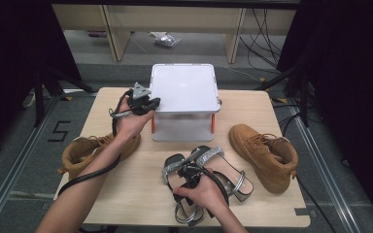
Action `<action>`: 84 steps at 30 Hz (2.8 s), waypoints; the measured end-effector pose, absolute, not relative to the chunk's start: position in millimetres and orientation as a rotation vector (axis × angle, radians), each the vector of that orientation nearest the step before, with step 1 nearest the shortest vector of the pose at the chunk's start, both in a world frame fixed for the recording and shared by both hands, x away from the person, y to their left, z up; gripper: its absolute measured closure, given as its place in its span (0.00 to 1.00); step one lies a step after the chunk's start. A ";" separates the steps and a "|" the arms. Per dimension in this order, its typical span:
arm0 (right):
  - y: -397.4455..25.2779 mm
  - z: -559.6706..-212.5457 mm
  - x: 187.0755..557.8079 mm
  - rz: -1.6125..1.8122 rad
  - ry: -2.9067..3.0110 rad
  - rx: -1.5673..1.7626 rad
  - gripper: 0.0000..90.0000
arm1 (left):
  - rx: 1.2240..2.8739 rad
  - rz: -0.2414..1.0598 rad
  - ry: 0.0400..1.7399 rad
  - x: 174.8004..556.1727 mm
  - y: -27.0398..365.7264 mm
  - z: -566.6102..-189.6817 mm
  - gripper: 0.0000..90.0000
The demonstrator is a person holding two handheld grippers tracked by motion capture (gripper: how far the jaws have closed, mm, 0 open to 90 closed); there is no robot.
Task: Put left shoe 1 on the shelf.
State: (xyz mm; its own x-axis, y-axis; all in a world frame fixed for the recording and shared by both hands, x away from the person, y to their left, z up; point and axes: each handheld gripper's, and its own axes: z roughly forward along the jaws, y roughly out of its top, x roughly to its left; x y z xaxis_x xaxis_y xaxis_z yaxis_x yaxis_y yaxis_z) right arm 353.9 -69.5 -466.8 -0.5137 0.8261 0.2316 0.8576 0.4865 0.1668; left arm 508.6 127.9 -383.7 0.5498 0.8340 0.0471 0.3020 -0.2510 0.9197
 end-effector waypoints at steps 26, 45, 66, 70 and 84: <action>-66.1 -476.2 356.6 -0.384 -2.622 -1.460 0.45 | 1.810 0.677 0.937 509.9 127.1 -383.6 0.99; -69.0 -456.2 370.5 -0.575 -2.576 -1.539 0.47 | 1.811 0.682 0.930 510.2 126.8 -383.9 0.99; -52.7 -435.4 424.9 -0.716 -2.562 -1.668 0.48 | 1.804 0.659 0.937 511.2 128.3 -383.9 0.99; -50.3 -436.9 432.4 -0.732 -2.558 -1.673 0.48 | 1.800 0.657 0.938 511.2 128.3 -384.1 0.99; -47.1 -443.4 452.6 -0.784 -2.580 -1.688 0.48 | 1.806 0.662 0.930 511.1 128.8 -384.3 0.99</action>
State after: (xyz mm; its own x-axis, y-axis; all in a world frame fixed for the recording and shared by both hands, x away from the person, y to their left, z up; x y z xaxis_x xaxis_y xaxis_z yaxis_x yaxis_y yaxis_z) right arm 452.6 -47.1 -443.4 -0.4364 0.8701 0.2289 0.8505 0.3159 0.4205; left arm 511.1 128.8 -384.3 0.5617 0.8266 0.0344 0.3034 -0.2445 0.9209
